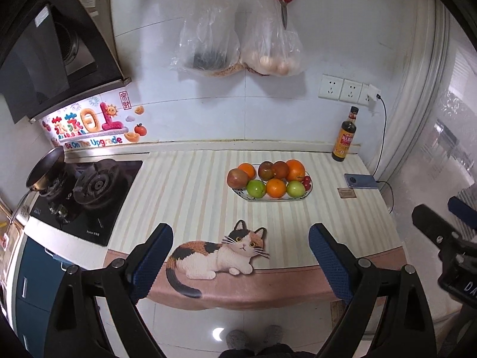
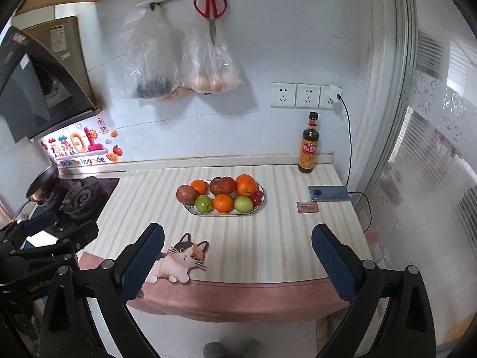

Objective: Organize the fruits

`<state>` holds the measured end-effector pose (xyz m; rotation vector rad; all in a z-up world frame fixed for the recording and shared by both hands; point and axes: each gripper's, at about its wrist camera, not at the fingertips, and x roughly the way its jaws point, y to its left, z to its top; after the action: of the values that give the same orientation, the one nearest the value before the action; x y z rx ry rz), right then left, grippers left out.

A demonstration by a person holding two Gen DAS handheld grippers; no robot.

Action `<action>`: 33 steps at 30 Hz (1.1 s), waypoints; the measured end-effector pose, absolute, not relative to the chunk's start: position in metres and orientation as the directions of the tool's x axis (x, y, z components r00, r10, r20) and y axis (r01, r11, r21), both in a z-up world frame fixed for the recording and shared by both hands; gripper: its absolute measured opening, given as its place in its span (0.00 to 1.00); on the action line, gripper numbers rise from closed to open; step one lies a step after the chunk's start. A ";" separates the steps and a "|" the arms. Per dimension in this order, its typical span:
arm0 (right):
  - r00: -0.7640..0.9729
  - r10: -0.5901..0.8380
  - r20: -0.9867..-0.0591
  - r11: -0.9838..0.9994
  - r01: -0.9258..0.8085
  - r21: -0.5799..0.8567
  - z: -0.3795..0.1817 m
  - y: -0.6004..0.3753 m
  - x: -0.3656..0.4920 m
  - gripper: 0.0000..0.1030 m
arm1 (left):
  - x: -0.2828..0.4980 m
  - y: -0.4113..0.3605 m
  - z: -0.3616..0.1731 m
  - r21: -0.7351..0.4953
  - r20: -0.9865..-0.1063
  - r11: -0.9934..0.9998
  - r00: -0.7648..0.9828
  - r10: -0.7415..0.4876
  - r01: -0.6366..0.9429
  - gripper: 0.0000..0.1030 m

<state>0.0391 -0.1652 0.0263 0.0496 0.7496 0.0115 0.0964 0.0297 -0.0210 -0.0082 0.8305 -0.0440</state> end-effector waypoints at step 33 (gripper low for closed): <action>0.644 0.057 -0.763 0.998 -0.005 0.070 -0.036 -0.184 0.165 0.99 | 0.187 0.015 -0.057 0.040 -0.776 0.999 0.630 0.047 -0.025 1.00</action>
<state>0.1652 -0.1839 -0.0363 0.0633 0.8708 0.0353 0.1870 0.0147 -0.0566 0.0259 0.8889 0.0413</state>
